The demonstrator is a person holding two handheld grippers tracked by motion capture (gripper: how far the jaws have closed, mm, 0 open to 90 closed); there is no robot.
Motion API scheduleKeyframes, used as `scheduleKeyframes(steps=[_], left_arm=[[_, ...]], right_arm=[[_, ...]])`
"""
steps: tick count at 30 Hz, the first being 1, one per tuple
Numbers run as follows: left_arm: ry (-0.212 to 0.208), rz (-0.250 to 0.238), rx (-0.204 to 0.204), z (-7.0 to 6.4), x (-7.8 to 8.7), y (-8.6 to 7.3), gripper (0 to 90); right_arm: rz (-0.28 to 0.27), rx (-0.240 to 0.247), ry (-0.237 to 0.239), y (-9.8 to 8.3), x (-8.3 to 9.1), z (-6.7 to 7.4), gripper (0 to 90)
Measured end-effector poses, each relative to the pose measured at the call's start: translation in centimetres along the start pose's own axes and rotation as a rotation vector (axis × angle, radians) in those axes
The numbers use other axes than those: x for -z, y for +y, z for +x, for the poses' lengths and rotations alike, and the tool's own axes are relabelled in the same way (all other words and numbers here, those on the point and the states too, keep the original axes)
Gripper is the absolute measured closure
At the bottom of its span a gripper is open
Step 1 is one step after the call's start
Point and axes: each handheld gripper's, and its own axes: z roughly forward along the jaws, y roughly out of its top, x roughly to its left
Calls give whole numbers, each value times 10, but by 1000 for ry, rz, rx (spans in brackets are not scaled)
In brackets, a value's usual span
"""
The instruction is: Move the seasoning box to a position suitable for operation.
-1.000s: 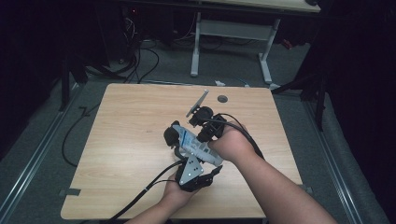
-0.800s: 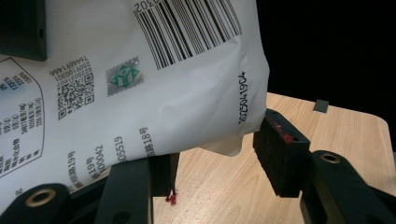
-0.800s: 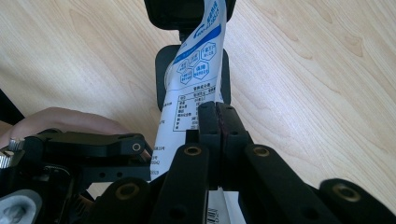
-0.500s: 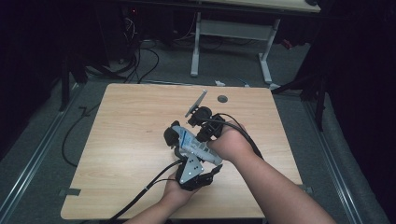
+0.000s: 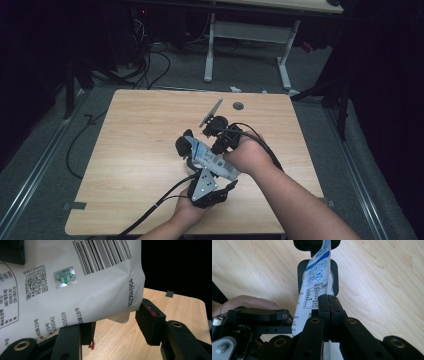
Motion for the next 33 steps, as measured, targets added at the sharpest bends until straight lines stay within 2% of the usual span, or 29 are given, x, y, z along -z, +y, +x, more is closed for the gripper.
scheduleKeyframes(steps=[14, 22, 33], left_arm=[[-6, 2, 9, -2, 2, -9, 526], [-7, 10, 4, -3, 3, -12, 525], [-19, 27, 17, -3, 3, -20, 524]], right_arm=[[14, -4, 29, -4, -2, 1, 900], [17, -8, 31, -7, -3, 0, 900], [23, -8, 36, -11, -4, 0, 900]])
